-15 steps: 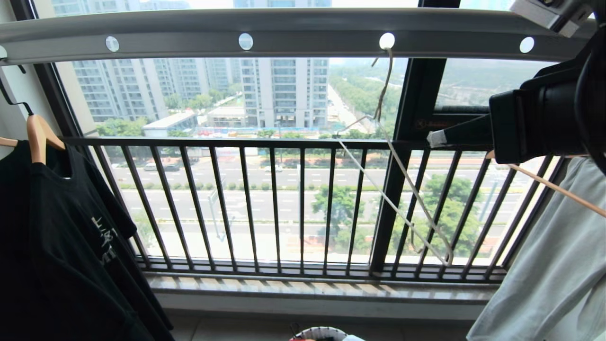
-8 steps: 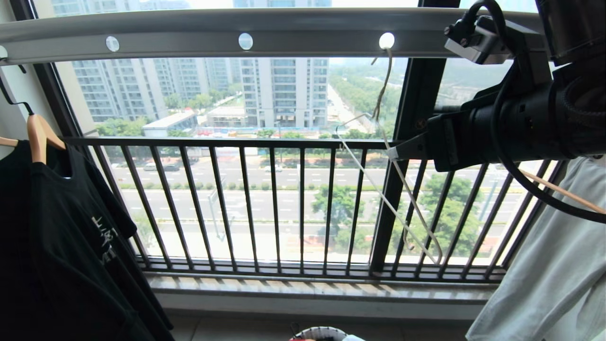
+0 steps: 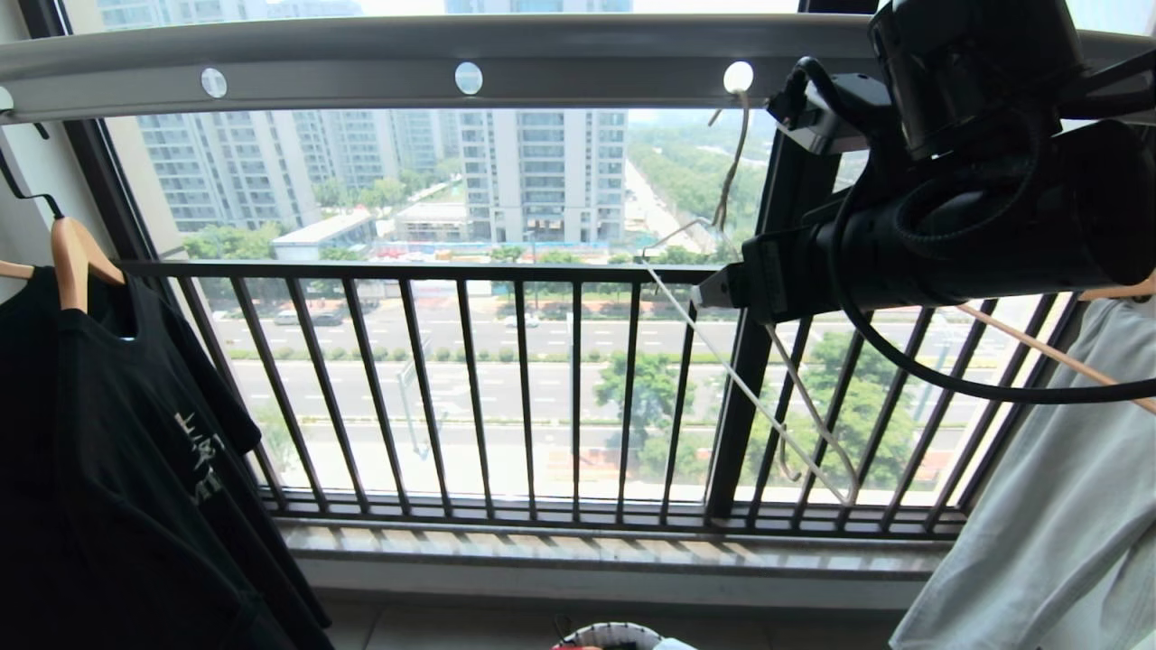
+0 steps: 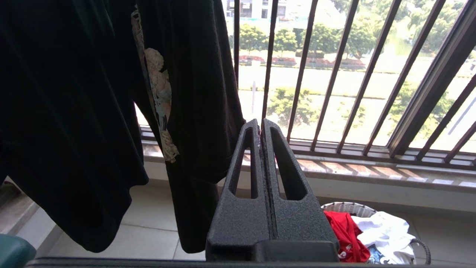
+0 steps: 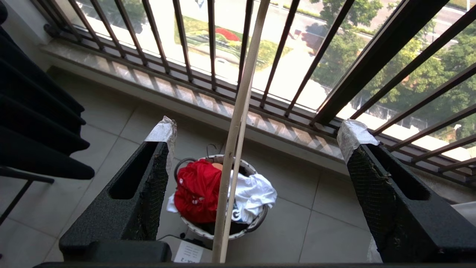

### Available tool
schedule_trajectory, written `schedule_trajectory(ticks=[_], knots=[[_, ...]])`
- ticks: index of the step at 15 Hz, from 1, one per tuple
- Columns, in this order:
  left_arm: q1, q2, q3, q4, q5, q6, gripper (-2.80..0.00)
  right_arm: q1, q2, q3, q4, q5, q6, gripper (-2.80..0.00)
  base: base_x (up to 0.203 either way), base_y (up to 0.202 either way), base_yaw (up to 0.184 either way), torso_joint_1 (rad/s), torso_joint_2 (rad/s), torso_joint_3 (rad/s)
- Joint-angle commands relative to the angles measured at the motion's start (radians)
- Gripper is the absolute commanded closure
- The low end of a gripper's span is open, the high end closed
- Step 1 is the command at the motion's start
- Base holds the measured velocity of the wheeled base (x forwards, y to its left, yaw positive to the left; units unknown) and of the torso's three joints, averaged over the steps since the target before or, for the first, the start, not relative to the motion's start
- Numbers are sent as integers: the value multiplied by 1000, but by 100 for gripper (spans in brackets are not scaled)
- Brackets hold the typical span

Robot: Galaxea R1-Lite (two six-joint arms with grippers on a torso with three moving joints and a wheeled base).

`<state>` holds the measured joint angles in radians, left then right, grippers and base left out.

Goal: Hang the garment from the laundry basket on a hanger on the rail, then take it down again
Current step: Pick up the clothes rack on the clothesline

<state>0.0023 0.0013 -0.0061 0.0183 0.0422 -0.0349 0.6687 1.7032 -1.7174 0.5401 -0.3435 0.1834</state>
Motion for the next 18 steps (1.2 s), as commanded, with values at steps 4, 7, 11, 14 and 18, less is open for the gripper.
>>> schedule_trajectory(ticks=[4,7,11,14,18], knots=[[1,0,0,0,1,0,0,-1,46,2,1,-51,16,-280,0,0,0,0,0,0],[0,0,0,0,1,0,0,-3,64,2,0,-68,16,-280,0,0,0,0,0,0],[1,0,0,0,1,0,0,-3,101,4,-8,-129,14,-280,0,0,0,0,0,0],[1,0,0,0,1,0,0,-4,110,4,-26,-132,12,-280,0,0,0,0,0,0],[1,0,0,0,1,0,0,-5,110,4,-26,-137,5,-280,0,0,0,0,0,0]])
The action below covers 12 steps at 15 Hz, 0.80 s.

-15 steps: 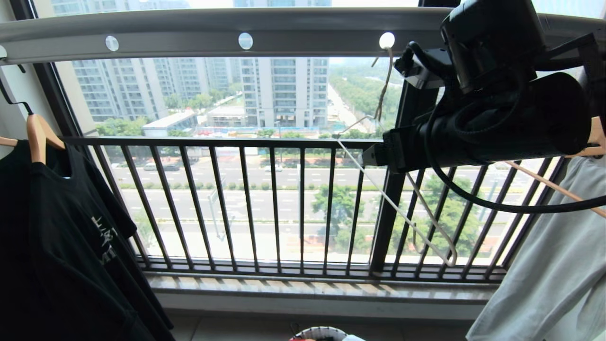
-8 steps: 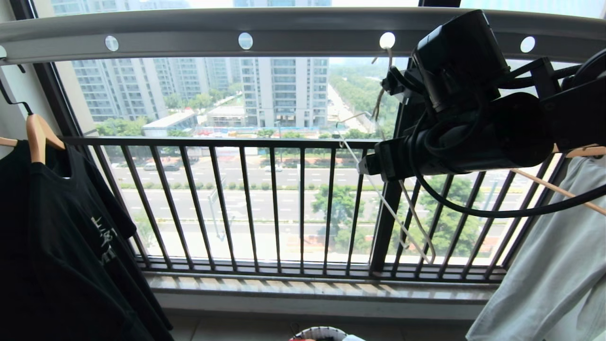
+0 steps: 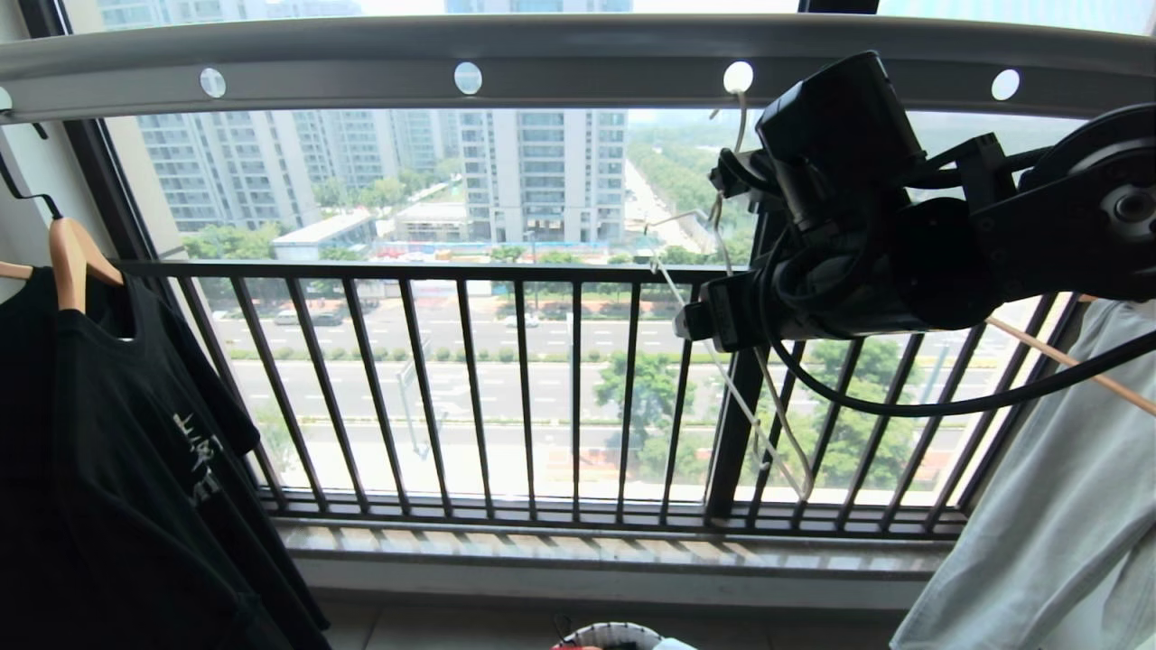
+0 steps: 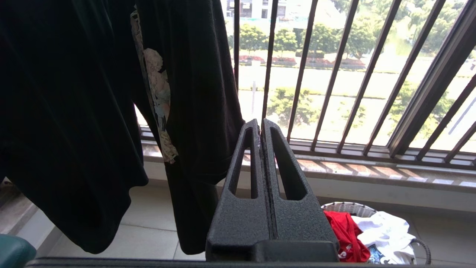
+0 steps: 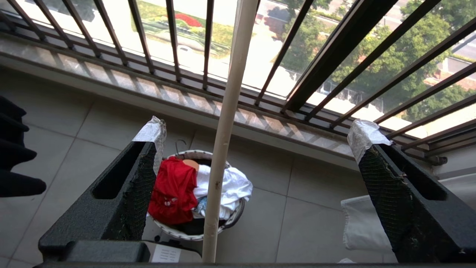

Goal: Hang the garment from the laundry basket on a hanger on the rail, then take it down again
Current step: Pick up the clothes rack on the clothesline

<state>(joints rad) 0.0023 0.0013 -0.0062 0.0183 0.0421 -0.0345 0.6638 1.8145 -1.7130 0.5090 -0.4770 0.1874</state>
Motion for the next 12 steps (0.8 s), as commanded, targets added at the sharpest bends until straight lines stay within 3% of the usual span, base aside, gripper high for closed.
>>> schedule_trajectory(ticks=[1,2,12], knots=[[-1,0,0,0,1,-1,0,0,-1,1,5,-5,1,-280,0,0,0,0,0,0],[1,0,0,0,1,-1,0,0,-1,1,5,-5,1,0,0,0,0,0,0,0],[0,0,0,0,1,-1,0,0,-3,0,5,-31,-11,0,0,0,0,0,0,0]])
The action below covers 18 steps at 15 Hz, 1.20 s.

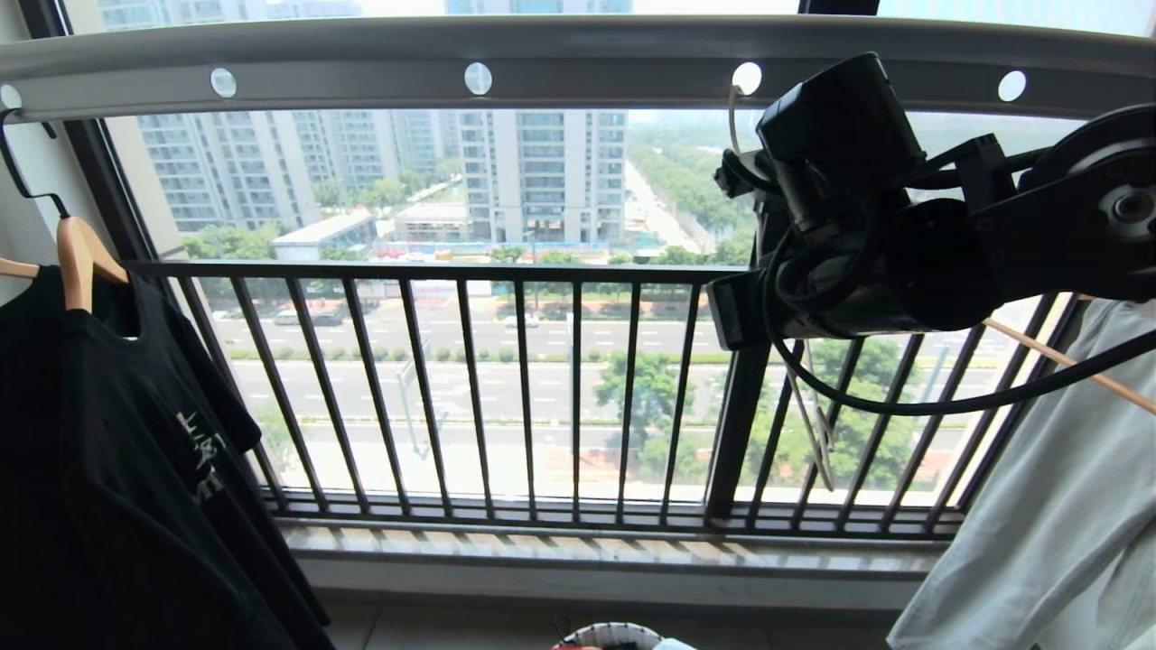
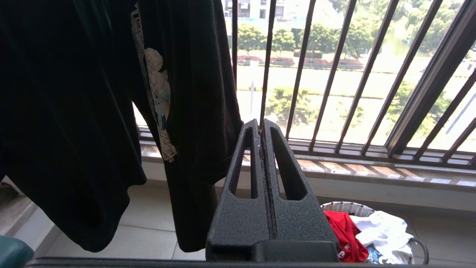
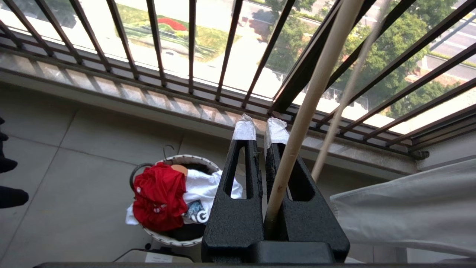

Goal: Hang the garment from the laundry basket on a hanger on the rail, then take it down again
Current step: Pick up the clothes rack on the clothesline

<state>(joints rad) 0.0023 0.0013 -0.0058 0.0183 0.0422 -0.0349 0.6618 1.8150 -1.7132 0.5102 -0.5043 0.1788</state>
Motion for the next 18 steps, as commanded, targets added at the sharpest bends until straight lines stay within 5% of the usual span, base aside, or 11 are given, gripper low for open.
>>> schedule_trajectory(ticks=[1,11,18], knots=[[0,0,0,0,1,0,0,2,-4,0,4,-3,-4,0,0,0,0,0,0,0],[1,0,0,0,1,0,0,10,-66,17,4,-14,-1,0,0,0,0,0,0,0],[0,0,0,0,1,0,0,114,-181,86,2,-32,0,0,0,0,0,0,0,0]])
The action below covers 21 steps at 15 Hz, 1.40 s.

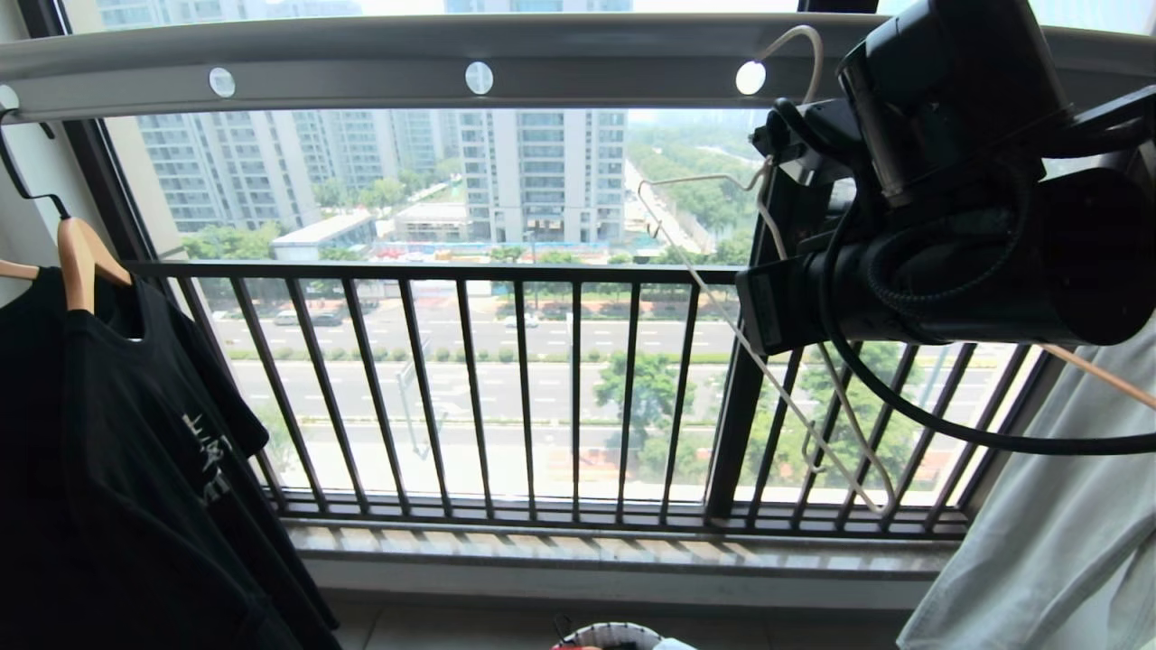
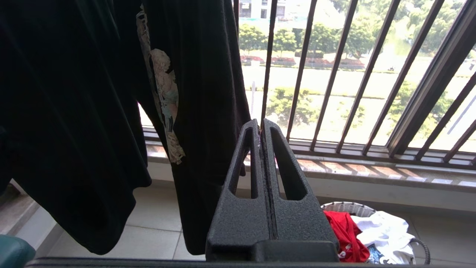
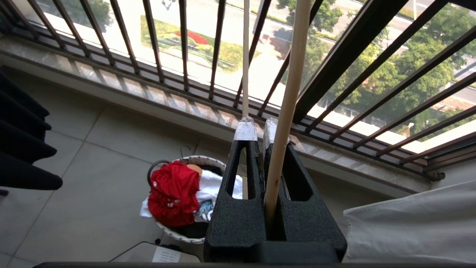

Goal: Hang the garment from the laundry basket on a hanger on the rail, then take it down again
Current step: Pick up the clothes rack on the clothesline

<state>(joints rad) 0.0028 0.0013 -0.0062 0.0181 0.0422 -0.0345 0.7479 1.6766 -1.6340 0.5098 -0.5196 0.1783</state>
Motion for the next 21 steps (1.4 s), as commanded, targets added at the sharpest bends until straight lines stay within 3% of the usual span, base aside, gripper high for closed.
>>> schedule_trajectory(ticks=[1,9,11,13,16,21], knots=[[0,0,0,-1,1,-1,0,42,-52,12,3,-44,4,0,0,0,0,0,0,0],[0,0,0,0,1,-1,0,74,-288,265,1,-44,50,0,0,0,0,0,0,0],[0,0,0,0,1,-1,0,74,-363,341,-4,-9,49,0,0,0,0,0,0,0],[0,0,0,0,1,-1,0,74,-427,411,-28,68,39,0,0,0,0,0,0,0],[0,0,0,0,1,-1,0,74,-489,515,-70,247,-40,0,0,0,0,0,0,0],[0,0,0,0,1,-1,0,73,-520,647,-259,493,-117,0,0,0,0,0,0,0]])
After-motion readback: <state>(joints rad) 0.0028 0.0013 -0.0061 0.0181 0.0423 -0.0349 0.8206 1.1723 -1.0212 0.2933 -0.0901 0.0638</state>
